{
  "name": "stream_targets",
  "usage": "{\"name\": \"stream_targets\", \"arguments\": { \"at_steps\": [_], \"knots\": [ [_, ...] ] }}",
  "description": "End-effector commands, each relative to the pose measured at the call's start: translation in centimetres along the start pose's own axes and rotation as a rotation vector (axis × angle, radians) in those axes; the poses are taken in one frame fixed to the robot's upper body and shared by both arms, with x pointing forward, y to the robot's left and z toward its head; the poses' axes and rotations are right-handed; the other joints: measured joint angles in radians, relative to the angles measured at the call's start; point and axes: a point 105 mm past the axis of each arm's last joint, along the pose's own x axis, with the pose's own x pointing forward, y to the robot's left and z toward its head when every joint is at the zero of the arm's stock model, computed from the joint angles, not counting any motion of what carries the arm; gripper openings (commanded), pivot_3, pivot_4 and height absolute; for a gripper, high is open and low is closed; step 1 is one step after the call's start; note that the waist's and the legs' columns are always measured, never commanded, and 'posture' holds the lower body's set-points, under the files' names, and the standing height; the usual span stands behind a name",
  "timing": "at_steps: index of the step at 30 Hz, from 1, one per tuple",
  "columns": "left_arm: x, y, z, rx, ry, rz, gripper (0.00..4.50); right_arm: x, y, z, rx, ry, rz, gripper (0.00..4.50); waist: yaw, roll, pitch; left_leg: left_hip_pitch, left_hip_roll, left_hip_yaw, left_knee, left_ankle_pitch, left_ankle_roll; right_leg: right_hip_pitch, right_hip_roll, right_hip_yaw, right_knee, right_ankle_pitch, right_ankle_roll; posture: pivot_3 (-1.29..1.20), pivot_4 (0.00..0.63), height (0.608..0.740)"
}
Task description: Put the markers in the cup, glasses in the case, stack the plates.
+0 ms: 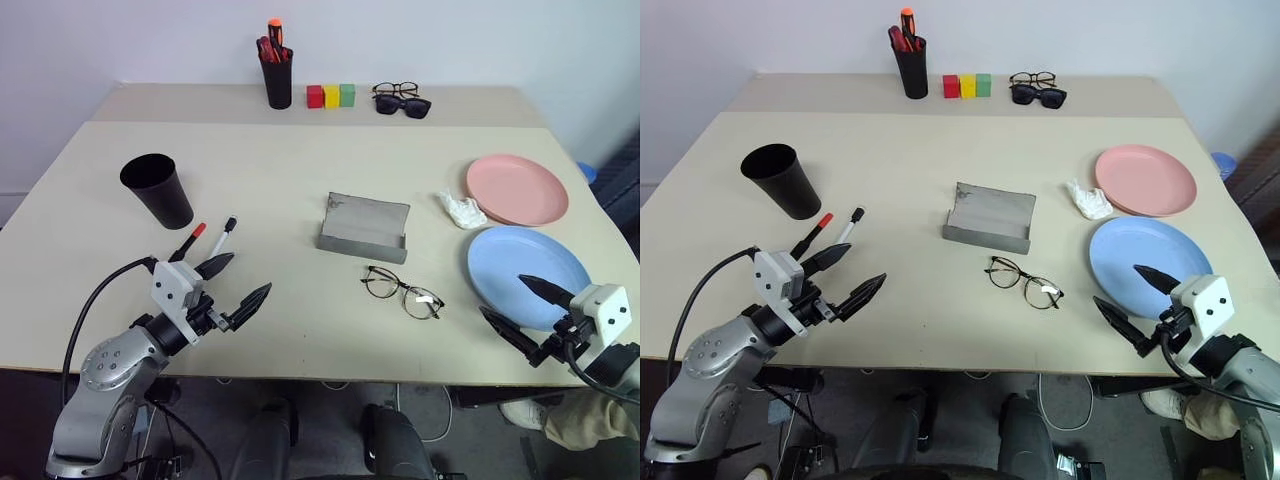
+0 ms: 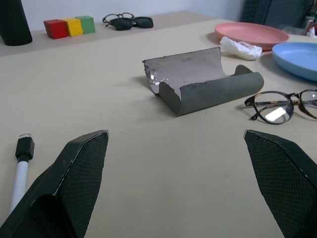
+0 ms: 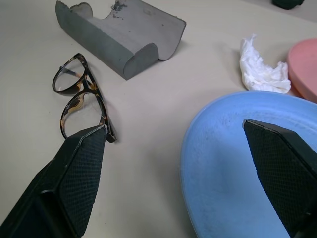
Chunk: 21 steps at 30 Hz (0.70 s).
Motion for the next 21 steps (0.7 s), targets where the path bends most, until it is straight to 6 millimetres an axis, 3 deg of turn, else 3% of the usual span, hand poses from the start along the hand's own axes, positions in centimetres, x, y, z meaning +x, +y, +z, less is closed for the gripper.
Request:
{"name": "stream_targets", "arguments": {
  "at_steps": [1, 11, 21],
  "knots": [
    [-0.1, -0.3, 0.7, 0.027, -0.023, 0.002, 4.5, -0.1, -0.4, 1.0, -0.03, -0.03, -0.018, 4.49, 0.0, 0.0, 0.0, 0.0, 0.0, 0.0, 0.0, 0.0, -0.001, 0.0, 0.0, 0.0, 0.0, 0.0, 0.0, 0.0, 0.15, 0.74],
    [-0.2, -0.3, 0.6, 0.028, -0.022, 0.023, 4.5, 0.6, -0.4, 1.7, -0.038, -0.041, -0.009, 4.49, 0.001, 0.0, 0.0, 0.0, 0.0, 0.0, 0.0, 0.0, 0.0, 0.0, 0.0, 0.0, 0.0, 0.001, -0.001, 0.0, 0.15, 0.74],
    [0.1, 0.6, 0.2, -0.015, 0.009, 0.094, 4.5, 2.2, 0.9, 3.7, -0.052, -0.061, 0.023, 4.49, 0.0, 0.0, 0.0, 0.002, 0.0, 0.0, 0.002, 0.0, 0.0, 0.0, 0.0, 0.0, 0.007, 0.0, 0.0, 0.0, 0.15, 0.74]
  ]
}}
